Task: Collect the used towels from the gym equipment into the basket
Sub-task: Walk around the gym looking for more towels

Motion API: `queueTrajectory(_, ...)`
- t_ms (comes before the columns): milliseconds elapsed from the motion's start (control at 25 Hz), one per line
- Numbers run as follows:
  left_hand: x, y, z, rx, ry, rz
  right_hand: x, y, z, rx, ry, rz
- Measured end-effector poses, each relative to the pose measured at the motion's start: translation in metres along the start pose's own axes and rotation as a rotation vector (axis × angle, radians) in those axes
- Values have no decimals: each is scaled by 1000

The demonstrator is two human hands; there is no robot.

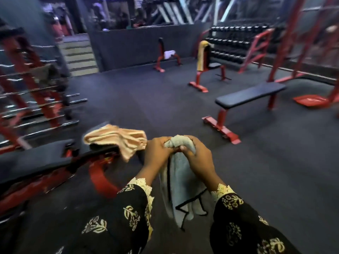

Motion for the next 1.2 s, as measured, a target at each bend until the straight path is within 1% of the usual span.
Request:
queueTrajectory(160, 98, 28, 130, -100, -152, 38, 61, 82, -92, -63, 3, 88)
queueTrajectory(240, 144, 45, 193, -170, -218, 71, 94, 121, -133, -88, 48, 163)
queueTrajectory(360, 221, 79, 301, -226, -393, 115, 148, 186, -210, -144, 255, 326)
queueTrajectory(480, 281, 128, 401, -276, -577, 216, 188, 239, -293, -222, 484, 413)
queueTrajectory(600, 320, 166, 486, -300, -670, 319, 218, 285, -366, -298, 650, 494)
queueTrajectory(720, 365, 188, 589, -316, -769, 395, 250, 351, -445, -315, 772, 543)
queueTrajectory(840, 417, 207, 693, -307, -863, 413, 287, 419, -524, -274, 854, 561)
queueTrajectory(920, 450, 221, 762, -320, -881, 385, 317, 462, -573, -246, 879, 551)
queueTrajectory(1040, 503, 257, 867, -356, -824, 333, 374, 521, -660, -222, 907, 572)
queueTrajectory(1120, 540, 284, 925, -372, -811, 314, 412, 552, -716, -228, 903, 569)
queueTrajectory(1200, 571, 308, 972, -368, -820, 330, 442, 578, -761, -243, 890, 579)
Point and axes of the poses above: each hand's wrist, its own x-axis towards the middle knuckle, its own z-axis out of the palm, y = z × x, the point moved 5 cm from there along x, towards the middle knuckle, and after that the axes turned 5 degrees about -x, right-handed, at the moved point
